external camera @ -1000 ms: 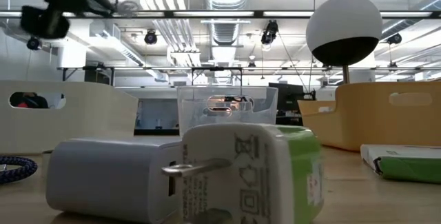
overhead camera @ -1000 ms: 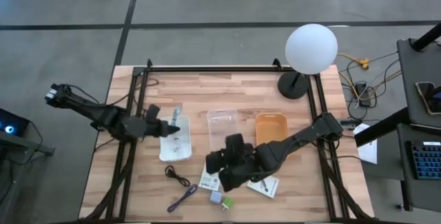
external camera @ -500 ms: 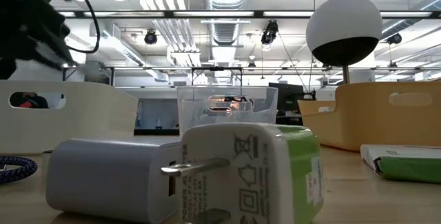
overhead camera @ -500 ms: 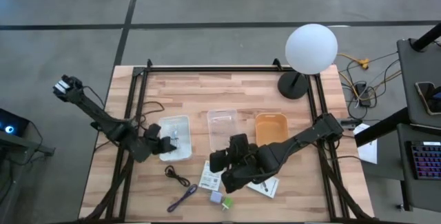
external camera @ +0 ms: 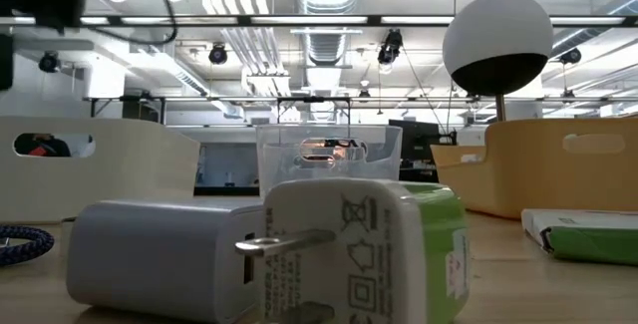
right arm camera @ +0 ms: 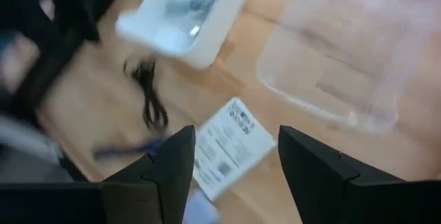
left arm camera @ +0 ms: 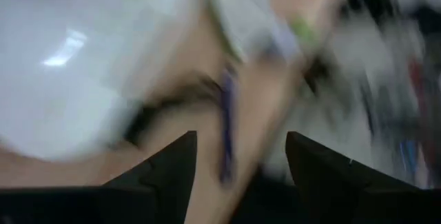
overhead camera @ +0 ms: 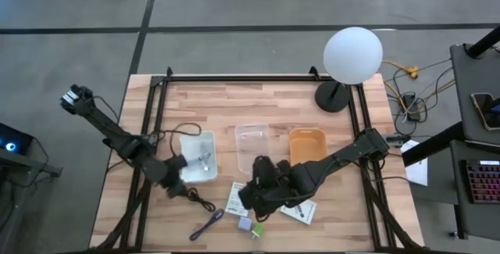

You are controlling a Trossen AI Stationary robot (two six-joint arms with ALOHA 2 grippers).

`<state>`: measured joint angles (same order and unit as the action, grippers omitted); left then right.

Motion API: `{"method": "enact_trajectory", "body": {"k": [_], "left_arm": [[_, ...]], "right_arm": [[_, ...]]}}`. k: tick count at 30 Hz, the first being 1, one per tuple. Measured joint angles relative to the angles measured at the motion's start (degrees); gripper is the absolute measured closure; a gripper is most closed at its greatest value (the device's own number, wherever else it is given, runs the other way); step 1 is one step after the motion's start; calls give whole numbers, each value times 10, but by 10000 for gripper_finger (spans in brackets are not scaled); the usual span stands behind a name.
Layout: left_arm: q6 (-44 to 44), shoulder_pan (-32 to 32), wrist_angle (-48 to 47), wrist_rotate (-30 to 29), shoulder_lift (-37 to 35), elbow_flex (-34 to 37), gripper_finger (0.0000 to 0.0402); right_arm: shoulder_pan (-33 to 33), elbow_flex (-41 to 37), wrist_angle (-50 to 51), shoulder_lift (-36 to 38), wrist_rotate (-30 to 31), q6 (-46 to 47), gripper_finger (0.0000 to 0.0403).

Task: Pick and place items into bin
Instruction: Put the black charger cable into the white bin

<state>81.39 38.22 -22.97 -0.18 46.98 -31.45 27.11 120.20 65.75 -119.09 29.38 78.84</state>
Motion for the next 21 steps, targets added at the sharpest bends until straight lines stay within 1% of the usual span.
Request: {"method": "enact_trajectory", "body": {"k": [2,3,5,6,7,9,11,14,16,19,21], "left_arm": [[-73,13,17,65,-2,-9,194],[-103,21,18,85,1,-14,195],[-154,38,16,102,14,-21,200],[-174,46,16,102,24,-23,202],[-191,53,16,99,36,-25,204],[-225,69,15,75,66,-27,211],[-285,92,13,26,101,-32,218],[-406,119,13,-41,154,-51,230],[-490,123,13,-69,190,-73,236],[-555,118,11,-103,238,-106,244],[-606,106,12,-109,268,-120,250]], "right_arm": [[0,0,-19,-1,-11,-139,209],[0,0,-27,-2,-12,-203,209],[0,0,-30,-4,-23,-307,209],[0,-1,-29,-4,-35,-337,209],[-3,-1,-29,-4,-43,-353,209],[-4,-1,-24,-4,-46,-356,209],[-4,-1,-15,-4,-45,-359,209],[-1,-11,-7,-4,-44,-378,209],[1,-15,3,-4,-45,-387,209],[0,-18,17,-4,-46,-387,209],[-1,-21,18,-4,-45,-382,209]]}}
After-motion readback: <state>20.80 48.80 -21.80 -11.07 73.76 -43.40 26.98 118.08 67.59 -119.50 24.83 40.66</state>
